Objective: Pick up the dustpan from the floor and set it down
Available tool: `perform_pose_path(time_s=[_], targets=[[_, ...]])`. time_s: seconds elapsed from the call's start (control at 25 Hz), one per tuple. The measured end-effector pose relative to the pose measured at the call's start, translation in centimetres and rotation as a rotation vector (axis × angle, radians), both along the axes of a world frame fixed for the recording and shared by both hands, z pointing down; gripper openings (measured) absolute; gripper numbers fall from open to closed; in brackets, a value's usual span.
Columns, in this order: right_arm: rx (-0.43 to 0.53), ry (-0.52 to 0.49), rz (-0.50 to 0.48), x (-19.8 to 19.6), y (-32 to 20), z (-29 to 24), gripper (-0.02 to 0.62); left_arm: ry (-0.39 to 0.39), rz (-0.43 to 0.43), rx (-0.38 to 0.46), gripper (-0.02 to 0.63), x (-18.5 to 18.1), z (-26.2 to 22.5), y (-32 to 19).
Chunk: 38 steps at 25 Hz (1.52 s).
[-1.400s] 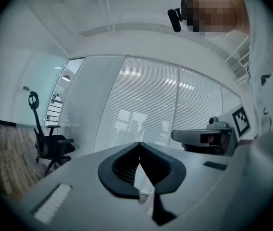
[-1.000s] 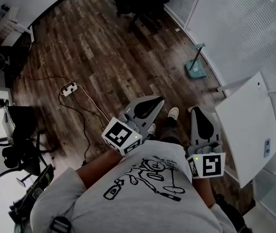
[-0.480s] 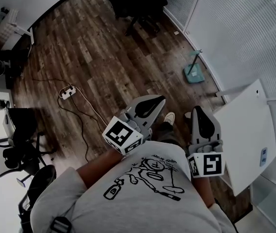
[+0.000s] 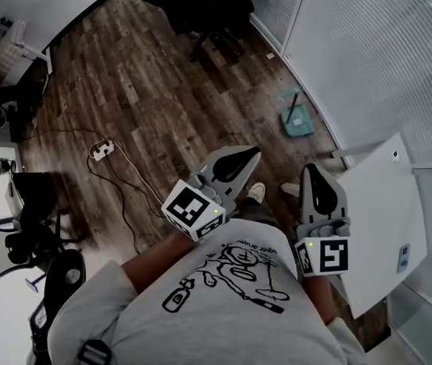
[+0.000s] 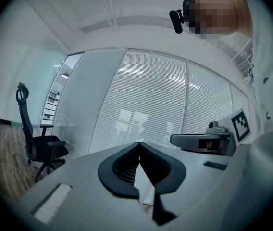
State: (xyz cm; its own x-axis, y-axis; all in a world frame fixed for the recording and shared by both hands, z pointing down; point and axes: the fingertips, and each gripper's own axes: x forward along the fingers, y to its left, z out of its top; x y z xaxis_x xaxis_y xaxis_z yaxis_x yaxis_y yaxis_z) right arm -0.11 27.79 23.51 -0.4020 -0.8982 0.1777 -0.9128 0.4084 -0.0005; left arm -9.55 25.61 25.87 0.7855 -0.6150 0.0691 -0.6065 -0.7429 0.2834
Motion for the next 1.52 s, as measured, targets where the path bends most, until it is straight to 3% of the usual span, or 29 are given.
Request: perform_pose_path(time_s=[0.8, 1.52], targets=[[-0.036, -0.006, -0.019, 10.2, -6.7, 2.1, 0.012, 0.002, -0.036, -0.021, 0.002, 9.8, 1.2, -6.7], [-0.055, -0.009, -0.017, 10.7, -14.0, 2.9, 0.012, -0.02, -0.026, -0.034, 0.002, 10.2, 1.7, -14.3]])
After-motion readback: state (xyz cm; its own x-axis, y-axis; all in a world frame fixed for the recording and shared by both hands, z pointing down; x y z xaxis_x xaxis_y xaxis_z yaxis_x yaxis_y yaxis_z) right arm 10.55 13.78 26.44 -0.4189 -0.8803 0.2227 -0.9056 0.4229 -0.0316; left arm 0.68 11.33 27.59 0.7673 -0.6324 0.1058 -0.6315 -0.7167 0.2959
